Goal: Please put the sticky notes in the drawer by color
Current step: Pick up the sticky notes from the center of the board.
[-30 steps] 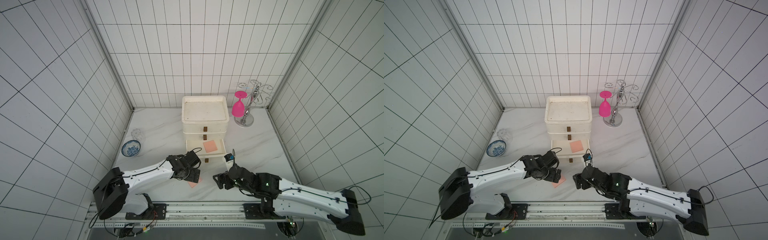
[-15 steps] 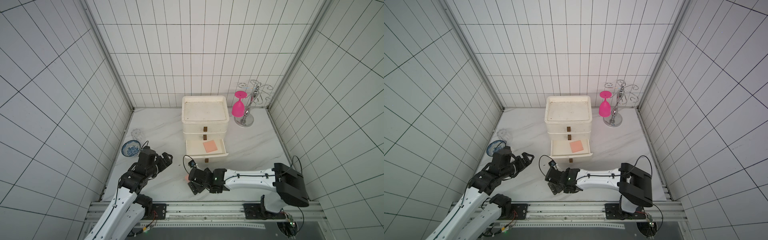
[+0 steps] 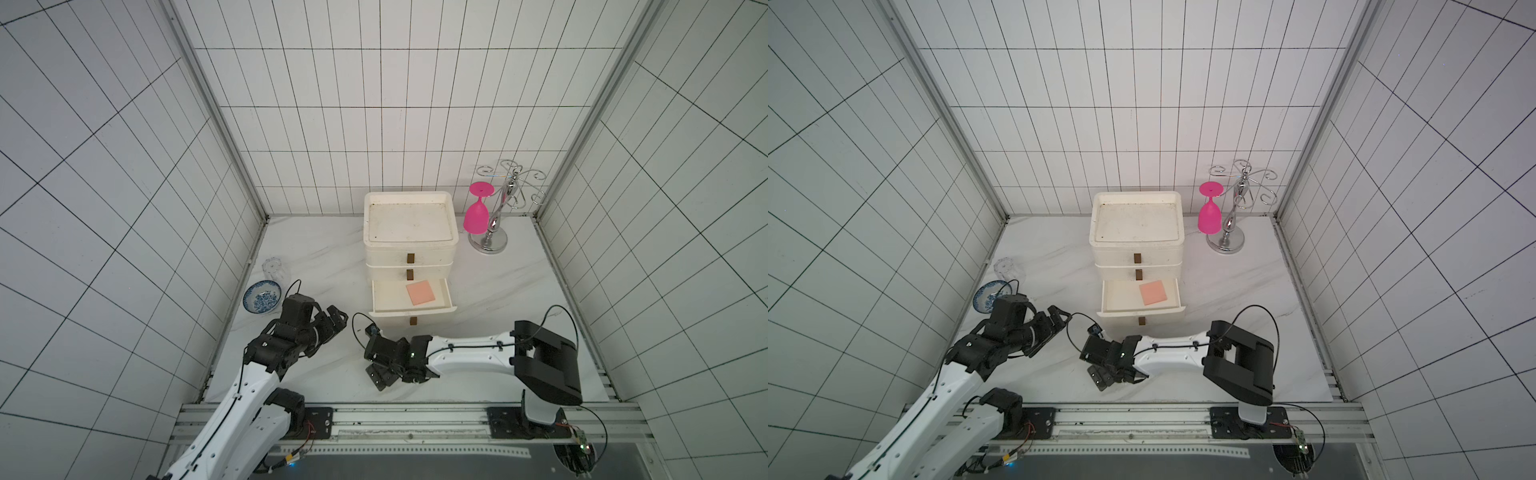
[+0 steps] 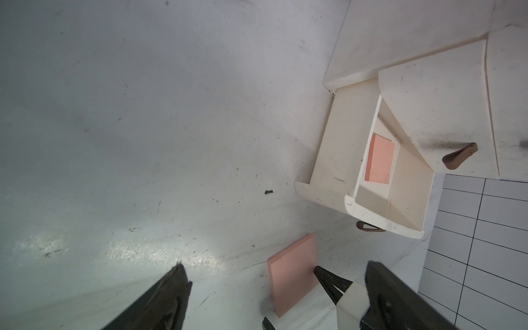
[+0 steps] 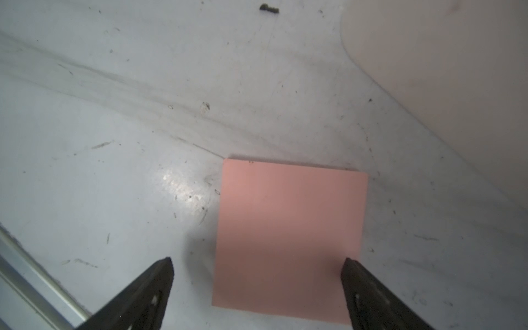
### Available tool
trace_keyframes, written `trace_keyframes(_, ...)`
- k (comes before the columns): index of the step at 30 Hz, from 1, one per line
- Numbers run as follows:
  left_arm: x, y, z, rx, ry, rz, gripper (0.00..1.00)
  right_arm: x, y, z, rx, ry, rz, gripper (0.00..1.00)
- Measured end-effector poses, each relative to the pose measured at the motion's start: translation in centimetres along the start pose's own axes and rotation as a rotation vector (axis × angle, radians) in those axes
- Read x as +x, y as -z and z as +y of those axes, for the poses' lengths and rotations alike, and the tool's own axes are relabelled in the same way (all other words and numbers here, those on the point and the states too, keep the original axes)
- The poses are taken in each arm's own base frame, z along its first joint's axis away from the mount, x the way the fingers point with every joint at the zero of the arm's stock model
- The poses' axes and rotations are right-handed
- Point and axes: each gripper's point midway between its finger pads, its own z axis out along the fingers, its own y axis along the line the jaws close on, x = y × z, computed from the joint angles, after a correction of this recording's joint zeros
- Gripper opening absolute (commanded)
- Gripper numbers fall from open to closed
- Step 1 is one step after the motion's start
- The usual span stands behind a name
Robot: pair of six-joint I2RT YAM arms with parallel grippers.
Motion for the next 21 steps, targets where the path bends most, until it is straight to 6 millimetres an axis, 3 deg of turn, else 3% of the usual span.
trace_keyframes(17,0.3,0.0,-0.4,0.027,-0.005,0.014,0.98,-0.5,0.8,-1.5,0.071,0.014,0.007,0.96)
trace_keyframes(21,0.3,0.0,-0.4,0.03,-0.01,0.015,0.98,-0.4,-0.1,-1.2,0.065,0.015,0.021,0.95)
